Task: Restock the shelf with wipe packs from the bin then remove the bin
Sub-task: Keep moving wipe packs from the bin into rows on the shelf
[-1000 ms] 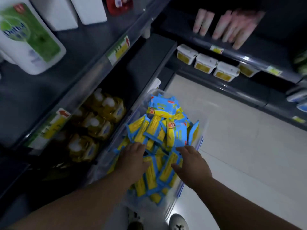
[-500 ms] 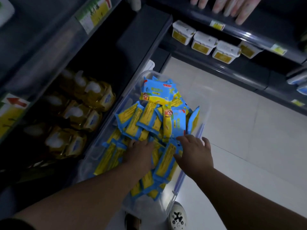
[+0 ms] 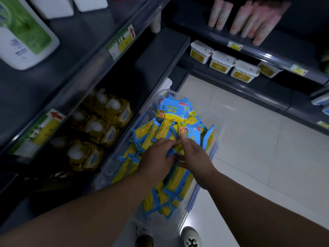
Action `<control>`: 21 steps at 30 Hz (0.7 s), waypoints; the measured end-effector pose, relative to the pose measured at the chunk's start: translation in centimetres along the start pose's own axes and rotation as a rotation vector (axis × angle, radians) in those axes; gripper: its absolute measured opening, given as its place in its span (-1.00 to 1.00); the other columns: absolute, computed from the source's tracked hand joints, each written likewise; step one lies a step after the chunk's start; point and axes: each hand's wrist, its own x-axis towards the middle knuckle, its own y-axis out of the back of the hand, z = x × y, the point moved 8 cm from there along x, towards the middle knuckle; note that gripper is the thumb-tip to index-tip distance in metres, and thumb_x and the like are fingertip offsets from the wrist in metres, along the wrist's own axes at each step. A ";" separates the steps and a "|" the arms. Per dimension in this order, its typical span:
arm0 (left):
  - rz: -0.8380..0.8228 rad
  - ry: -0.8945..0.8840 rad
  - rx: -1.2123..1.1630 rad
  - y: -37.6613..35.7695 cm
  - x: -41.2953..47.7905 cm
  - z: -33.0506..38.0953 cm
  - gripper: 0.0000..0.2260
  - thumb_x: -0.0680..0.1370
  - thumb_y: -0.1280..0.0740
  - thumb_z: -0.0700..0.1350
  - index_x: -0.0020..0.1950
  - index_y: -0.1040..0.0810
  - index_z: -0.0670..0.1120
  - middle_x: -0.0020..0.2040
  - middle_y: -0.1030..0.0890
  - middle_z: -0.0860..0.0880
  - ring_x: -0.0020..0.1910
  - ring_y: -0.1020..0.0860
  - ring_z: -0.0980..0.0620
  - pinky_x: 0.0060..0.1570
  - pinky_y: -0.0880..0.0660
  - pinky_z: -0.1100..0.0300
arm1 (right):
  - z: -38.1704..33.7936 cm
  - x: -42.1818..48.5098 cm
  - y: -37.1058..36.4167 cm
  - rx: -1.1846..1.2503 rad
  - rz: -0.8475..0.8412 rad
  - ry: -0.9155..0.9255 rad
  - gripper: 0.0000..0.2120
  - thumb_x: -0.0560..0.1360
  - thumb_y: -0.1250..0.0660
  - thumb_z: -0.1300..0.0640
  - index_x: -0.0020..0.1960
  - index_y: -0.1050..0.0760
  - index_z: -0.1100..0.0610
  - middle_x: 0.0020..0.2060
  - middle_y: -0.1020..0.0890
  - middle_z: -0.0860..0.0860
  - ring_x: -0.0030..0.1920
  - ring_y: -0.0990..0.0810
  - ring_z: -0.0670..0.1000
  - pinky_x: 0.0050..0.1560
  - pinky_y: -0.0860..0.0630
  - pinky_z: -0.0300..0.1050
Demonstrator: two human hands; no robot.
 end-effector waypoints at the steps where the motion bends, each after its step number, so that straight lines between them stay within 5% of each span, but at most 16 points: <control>1: -0.020 -0.002 -0.022 -0.4 -0.4 -0.1 -0.64 0.52 -0.34 -0.29 0.30 -0.52 -0.09 0.21 -0.52 -0.03 0.19 -0.49 0.03 0.13 -0.38 0.35 | 0.1 0.0 -0.2 0.052 -0.010 -0.027 -0.70 0.60 -0.21 -0.07 0.19 -0.56 0.07 -0.04 -0.65 0.00 -0.06 -0.65 -0.01 -0.05 -0.63 -0.04; 4: -0.049 -0.010 -0.045 -1.3 -1.2 -0.4 -0.63 0.51 -0.38 -0.25 0.31 -0.52 -0.10 0.25 -0.52 -0.01 0.24 -0.46 0.07 0.13 -0.30 0.51 | 0.9 -0.2 0.2 0.126 0.008 -0.095 -0.72 0.60 -0.26 0.13 0.28 -0.52 0.16 0.09 -0.62 0.12 -0.06 -0.65 0.00 -0.23 -0.58 -0.18; 7: -0.062 0.025 -0.136 -2.1 -1.6 -0.9 -0.66 0.43 -0.50 -0.10 0.19 -0.60 -0.06 0.12 -0.56 0.09 0.14 -0.52 0.14 0.14 -0.44 0.34 | 1.7 -0.3 0.9 0.144 0.032 -0.111 -0.72 0.58 -0.22 0.28 0.28 -0.48 0.31 0.13 -0.58 0.28 0.01 -0.62 0.06 -0.13 -0.57 -0.11; 9: -0.068 0.100 -0.286 -2.4 -1.8 -1.3 -0.70 0.37 -0.54 -0.05 0.07 -0.62 -0.03 0.04 -0.57 0.11 0.06 -0.56 0.17 0.10 -0.52 0.22 | 2.2 -0.3 1.3 0.108 0.033 -0.106 -0.64 0.55 -0.25 0.34 0.34 -0.45 0.22 0.27 -0.53 0.15 0.16 -0.58 0.08 0.00 -0.58 -0.07; 11: -0.029 0.205 -0.362 -2.0 -1.8 -2.5 -0.73 0.42 -0.49 0.00 0.08 -0.58 0.04 0.11 -0.55 0.07 0.13 -0.54 0.12 0.10 -0.54 0.10 | 2.5 -0.3 1.4 0.038 0.004 -0.102 -0.51 0.52 -0.29 0.35 0.42 -0.36 0.16 0.33 -0.46 0.05 0.16 -0.58 0.05 -0.10 -0.58 -0.14; 16: -0.169 0.348 -0.188 -1.0 -1.6 -5.1 -0.33 0.46 -0.44 0.04 0.50 -0.21 0.12 0.47 -0.20 0.11 0.41 -0.26 0.08 0.17 -0.41 0.20 | 1.6 -0.3 0.5 -0.157 -0.262 -0.037 -0.61 0.49 -0.33 0.39 0.27 -0.51 0.10 0.19 -0.60 0.06 -0.11 -0.61 -0.11 -0.19 -0.51 -0.27; 18: -0.271 0.419 -0.318 -1.5 -2.1 -5.8 -0.27 0.45 -0.46 -0.04 0.51 -0.15 0.20 0.45 -0.23 0.13 0.30 -0.36 0.13 -0.03 -0.49 0.31 | 1.2 0.1 0.4 -0.252 -0.297 0.043 -0.64 0.49 -0.34 0.39 0.14 -0.54 0.00 0.10 -0.63 0.04 -0.14 -0.58 -0.18 -0.08 -0.55 -0.22; 21: -0.242 0.483 -0.364 -1.2 -2.2 -7.8 -0.38 0.46 -0.46 -0.10 0.41 -0.27 0.27 0.48 -0.25 -0.02 0.28 -0.46 -0.05 -0.03 -0.60 0.09 | 1.0 1.0 1.5 -0.583 -0.148 0.240 -0.70 0.52 -0.36 0.24 0.20 -0.54 -0.01 0.07 -0.63 0.00 -0.03 -0.63 -0.06 0.11 -0.53 -0.14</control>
